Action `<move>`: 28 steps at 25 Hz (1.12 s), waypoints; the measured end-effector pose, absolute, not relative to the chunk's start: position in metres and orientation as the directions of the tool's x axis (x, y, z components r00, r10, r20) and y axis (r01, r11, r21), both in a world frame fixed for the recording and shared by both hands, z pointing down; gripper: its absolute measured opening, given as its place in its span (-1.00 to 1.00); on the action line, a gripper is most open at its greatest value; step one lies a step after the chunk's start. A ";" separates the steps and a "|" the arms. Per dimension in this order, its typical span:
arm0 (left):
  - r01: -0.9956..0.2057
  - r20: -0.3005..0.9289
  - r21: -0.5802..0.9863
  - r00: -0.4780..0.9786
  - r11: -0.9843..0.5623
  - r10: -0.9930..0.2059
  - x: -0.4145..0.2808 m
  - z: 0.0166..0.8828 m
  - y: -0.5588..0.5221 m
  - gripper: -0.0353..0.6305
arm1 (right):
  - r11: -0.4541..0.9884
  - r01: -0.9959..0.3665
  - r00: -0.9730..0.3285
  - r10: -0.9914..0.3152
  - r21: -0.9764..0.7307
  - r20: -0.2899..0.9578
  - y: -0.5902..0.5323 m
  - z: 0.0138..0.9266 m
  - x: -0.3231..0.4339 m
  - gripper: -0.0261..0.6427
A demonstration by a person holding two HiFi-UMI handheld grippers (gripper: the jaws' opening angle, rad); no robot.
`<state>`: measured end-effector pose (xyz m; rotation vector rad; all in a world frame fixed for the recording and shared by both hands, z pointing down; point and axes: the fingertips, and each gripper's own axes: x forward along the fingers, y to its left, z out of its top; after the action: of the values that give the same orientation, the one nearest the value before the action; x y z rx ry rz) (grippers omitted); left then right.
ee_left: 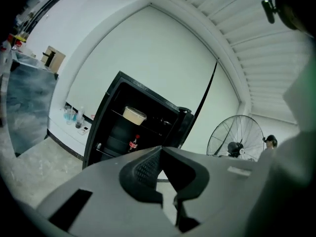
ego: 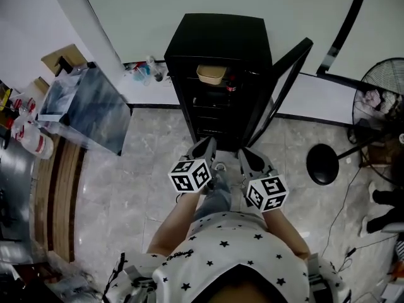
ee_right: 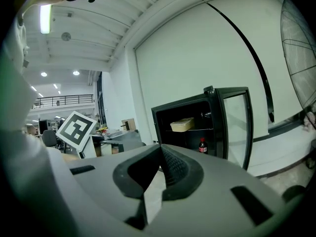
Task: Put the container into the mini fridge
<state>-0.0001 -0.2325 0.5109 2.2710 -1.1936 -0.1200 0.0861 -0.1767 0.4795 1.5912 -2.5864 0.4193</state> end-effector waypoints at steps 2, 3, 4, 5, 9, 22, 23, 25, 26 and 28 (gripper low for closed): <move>-0.735 0.193 0.513 0.602 -0.443 -0.775 -0.002 0.513 -0.219 -0.86 | 0.429 -0.882 -0.464 -0.862 -0.193 0.204 -0.169 0.480 0.084 -0.94; -0.739 0.202 0.508 0.602 -0.443 -0.773 -0.003 0.514 -0.212 -0.86 | 0.432 -0.881 -0.467 -0.861 -0.194 0.204 -0.165 0.480 0.083 -0.94; -0.745 0.210 0.498 0.600 -0.444 -0.772 -0.005 0.515 -0.206 -0.86 | 0.434 -0.880 -0.469 -0.859 -0.195 0.204 -0.161 0.481 0.081 -0.94; -0.753 0.219 0.483 0.597 -0.446 -0.772 -0.006 0.516 -0.200 -0.86 | 0.436 -0.878 -0.472 -0.858 -0.195 0.204 -0.158 0.482 0.080 -0.94; -0.785 0.248 0.420 0.582 -0.456 -0.774 -0.014 0.519 -0.176 -0.86 | 0.450 -0.871 -0.485 -0.850 -0.199 0.203 -0.146 0.485 0.073 -0.94; -0.789 0.250 0.419 0.576 -0.449 -0.778 -0.022 0.517 -0.149 -0.86 | 0.460 -0.870 -0.491 -0.844 -0.179 0.214 -0.135 0.483 0.067 -0.94; -0.789 0.248 0.421 0.575 -0.448 -0.780 -0.023 0.517 -0.150 -0.86 | 0.458 -0.871 -0.488 -0.846 -0.176 0.215 -0.134 0.483 0.068 -0.94; -0.789 0.247 0.423 0.573 -0.445 -0.782 -0.024 0.516 -0.152 -0.86 | 0.450 -0.874 -0.483 -0.849 -0.183 0.216 -0.135 0.484 0.069 -0.94; -0.790 0.247 0.422 0.572 -0.444 -0.782 -0.025 0.516 -0.152 -0.86 | 0.447 -0.875 -0.480 -0.851 -0.185 0.216 -0.135 0.484 0.071 -0.94; -0.791 0.248 0.421 0.572 -0.445 -0.782 -0.024 0.516 -0.153 -0.86 | 0.442 -0.878 -0.475 -0.853 -0.186 0.215 -0.137 0.484 0.073 -0.94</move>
<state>-0.0241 -0.1531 0.5157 2.3112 -1.2582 0.0233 0.0734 -0.1366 0.4841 1.5593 -2.5904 0.4176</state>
